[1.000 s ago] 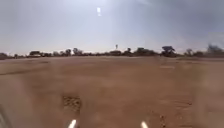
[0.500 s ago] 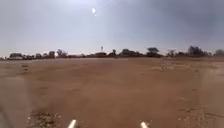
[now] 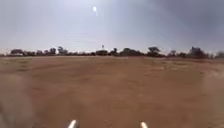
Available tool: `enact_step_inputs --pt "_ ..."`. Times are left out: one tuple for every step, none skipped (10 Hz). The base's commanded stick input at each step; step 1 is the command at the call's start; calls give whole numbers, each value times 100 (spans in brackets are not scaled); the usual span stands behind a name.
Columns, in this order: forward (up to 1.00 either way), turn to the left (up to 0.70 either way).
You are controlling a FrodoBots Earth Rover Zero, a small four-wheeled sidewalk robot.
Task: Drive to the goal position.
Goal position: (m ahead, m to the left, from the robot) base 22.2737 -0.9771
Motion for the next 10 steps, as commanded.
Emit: enact_step_inputs --pt "70 0" --pt "70 0" --pt "70 0" --pt "70 0" --pt "70 0" --pt "70 0" --pt "70 0" --pt "70 0" --pt "70 0" --pt "70 0"
